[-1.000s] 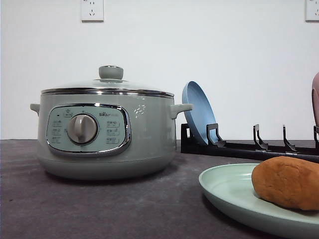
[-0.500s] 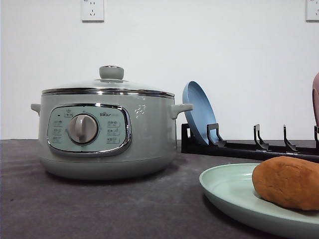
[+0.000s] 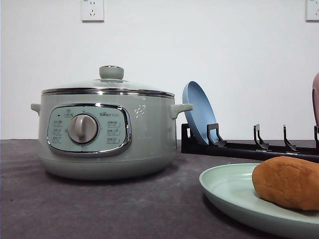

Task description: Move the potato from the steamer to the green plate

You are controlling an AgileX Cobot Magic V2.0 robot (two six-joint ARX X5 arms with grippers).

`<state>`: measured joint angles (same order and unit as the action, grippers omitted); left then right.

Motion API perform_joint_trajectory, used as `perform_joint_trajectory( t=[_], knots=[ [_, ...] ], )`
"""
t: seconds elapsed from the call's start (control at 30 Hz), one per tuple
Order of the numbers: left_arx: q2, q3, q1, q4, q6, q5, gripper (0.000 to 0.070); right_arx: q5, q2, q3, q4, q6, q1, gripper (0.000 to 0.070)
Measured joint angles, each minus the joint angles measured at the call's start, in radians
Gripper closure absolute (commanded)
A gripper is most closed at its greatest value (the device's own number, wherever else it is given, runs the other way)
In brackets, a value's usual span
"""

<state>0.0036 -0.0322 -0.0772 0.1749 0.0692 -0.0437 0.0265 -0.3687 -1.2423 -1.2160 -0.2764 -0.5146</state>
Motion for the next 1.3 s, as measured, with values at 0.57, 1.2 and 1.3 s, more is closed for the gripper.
perform_joint_trajectory(
  t=[0.57,1.2,1.3],
  knots=[
    [0.000,0.000,0.000,0.000,0.000,0.000,0.0700,0.146,0.039,0.407,0.421,0.250,0.319,0.0687],
    [0.000,0.000,0.000,0.000,0.000,0.000,0.0700,-0.020,0.364,1.153,1.065,0.282,0.419,0.0687],
    [0.000,0.000,0.000,0.000,0.000,0.000,0.0700,-0.038,0.364,1.180,1.067,0.281,0.435,0.0687]
  ],
)
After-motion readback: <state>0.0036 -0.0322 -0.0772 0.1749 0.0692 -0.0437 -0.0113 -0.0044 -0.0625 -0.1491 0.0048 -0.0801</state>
